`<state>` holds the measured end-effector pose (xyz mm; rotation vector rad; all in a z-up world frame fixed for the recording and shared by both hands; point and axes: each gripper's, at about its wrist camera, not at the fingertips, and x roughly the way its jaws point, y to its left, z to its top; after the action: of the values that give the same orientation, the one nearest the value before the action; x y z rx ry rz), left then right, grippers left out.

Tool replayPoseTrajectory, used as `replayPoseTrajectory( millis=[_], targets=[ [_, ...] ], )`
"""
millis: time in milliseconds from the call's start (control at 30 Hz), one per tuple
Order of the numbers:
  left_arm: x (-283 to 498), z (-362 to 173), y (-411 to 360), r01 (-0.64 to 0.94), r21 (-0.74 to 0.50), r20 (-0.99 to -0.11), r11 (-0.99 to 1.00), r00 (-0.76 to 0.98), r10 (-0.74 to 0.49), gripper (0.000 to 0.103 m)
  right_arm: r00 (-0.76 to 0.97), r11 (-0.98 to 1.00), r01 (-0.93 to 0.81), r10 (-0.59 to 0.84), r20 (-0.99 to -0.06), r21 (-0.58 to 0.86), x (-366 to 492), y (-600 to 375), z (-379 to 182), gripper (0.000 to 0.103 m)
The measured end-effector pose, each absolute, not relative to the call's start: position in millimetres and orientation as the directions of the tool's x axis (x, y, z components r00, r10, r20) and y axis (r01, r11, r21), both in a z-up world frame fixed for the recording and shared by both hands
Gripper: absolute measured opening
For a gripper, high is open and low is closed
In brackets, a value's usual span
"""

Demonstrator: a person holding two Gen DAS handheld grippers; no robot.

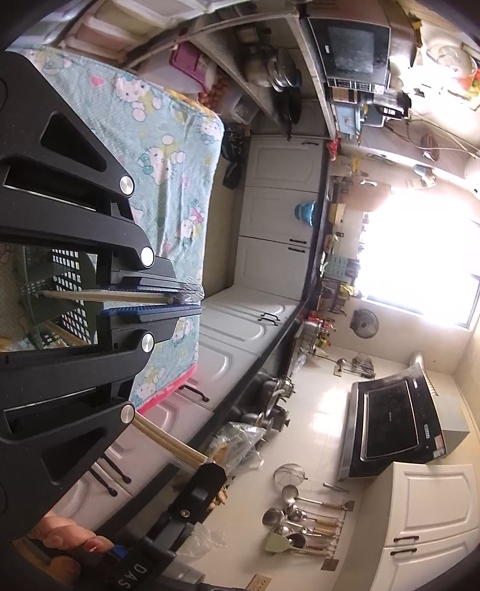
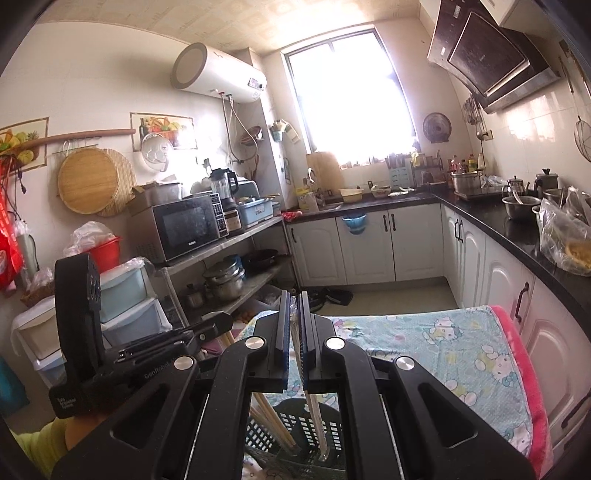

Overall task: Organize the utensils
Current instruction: 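Lift the held chopsticks with both tools and lower them into the caddy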

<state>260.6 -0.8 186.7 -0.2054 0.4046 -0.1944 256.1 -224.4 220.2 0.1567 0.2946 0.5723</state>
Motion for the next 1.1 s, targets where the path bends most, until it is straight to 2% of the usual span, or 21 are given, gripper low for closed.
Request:
replayPoseTrajectory(
  millis=[733,1100],
  targets=[
    [276.6,116.6,-3.7,0.153,-0.265,-0.451,0.952,0.853,-0.262,0.003,0.761,0.838,-0.485,0.545,-0.353,0.249,290.2,-204.8,157.1,0.005],
    [276.3,104.3,0.1,0.144,-0.252,-0.464,0.957,0.85,-0.25,0.003,0.746,0.847,-0.471,0.532,-0.401,0.248,301.2,-190.2,133.7,0.005]
  ],
)
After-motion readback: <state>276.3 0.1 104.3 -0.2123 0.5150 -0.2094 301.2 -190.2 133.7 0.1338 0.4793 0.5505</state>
